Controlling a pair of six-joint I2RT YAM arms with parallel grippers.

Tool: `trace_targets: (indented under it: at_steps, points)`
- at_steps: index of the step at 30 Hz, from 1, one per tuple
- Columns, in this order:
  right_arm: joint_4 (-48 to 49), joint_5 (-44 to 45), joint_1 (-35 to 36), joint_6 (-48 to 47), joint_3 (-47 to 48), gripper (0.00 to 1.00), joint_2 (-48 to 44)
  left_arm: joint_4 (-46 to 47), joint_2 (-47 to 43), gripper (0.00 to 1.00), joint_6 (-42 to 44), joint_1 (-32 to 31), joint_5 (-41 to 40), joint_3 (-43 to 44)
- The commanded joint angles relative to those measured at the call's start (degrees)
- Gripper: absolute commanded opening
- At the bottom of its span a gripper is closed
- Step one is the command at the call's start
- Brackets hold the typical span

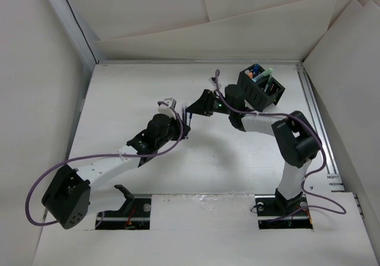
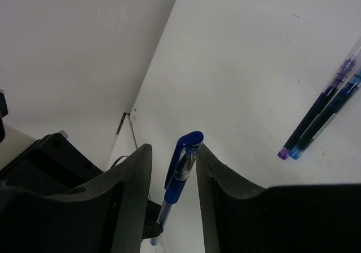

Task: Sort the stationery into containers
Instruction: Place the pen in the storage box.

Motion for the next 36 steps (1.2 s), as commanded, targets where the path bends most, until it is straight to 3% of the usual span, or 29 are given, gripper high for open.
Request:
trace_targets:
  at_steps: [1,3,6,7,8,9,10,11,13,19,21,25,29,36]
  points:
    - [7.47,-3.11,-0.51,2.24,-0.49,0.42,0.44,2.66,-0.1,0.0,0.98,-0.23,-1.01,-0.29]
    - [7.47,-3.11,-1.03,2.25,-0.49,0.3,0.96,2.66,-0.1,0.0,0.98,-0.23,-1.53,-0.29]
    - [8.0,-3.11,-1.04,2.25,-1.01,0.2,0.97,3.19,-0.1,0.0,0.98,-0.23,-1.54,-0.29]
    - [8.61,-3.11,-1.04,2.77,-1.01,0.15,0.97,3.19,-0.1,0.05,0.98,-0.23,-2.06,-0.29]
    - [8.61,-3.11,-1.65,2.77,-1.53,0.14,0.97,3.19,-0.62,0.1,0.98,-0.23,-2.06,-0.29]
    - [8.61,-3.11,-2.26,2.77,-1.54,0.13,0.45,3.19,-0.62,0.22,0.98,-0.23,-2.06,-0.29]
    - [8.61,-3.11,-2.27,2.77,-1.54,0.13,-0.08,3.19,-0.63,0.23,0.98,-0.23,-2.06,-0.29]
    - [8.61,-3.11,-3.05,2.77,-1.54,0.12,-0.09,3.19,-1.41,0.31,0.98,-0.23,-2.06,-0.29]
    - [7.83,-2.41,-4.99,2.77,-1.54,0.12,-2.18,3.89,-3.07,0.37,0.98,-0.23,-2.06,-0.81]
    - [2.3,1.79,-14.46,-1.44,-1.54,0.11,-7.99,1.09,-3.71,0.4,0.98,-0.23,-7.24,-0.81]
    - [-3.49,4.78,-17.55,-5.11,-0.84,0.11,-11.59,-0.67,-2.22,0.39,-0.33,-0.23,-9.87,-0.29]
    - [-16.85,21.28,-24.14,-14.26,2.67,0.09,-18.88,-5.59,3.93,0.32,-1.48,-0.23,-16.37,2.96]
    - [-23.37,49.54,-26.53,-21.03,5.75,0.09,-22.59,-8.49,10.53,0.3,-2.53,-0.23,-19.11,5.51]
    - [-25.22,67.79,-27.67,-27.81,11.99,0.09,-17.85,-9.81,16.95,0.3,-3.06,-0.23,-23.5,9.2]
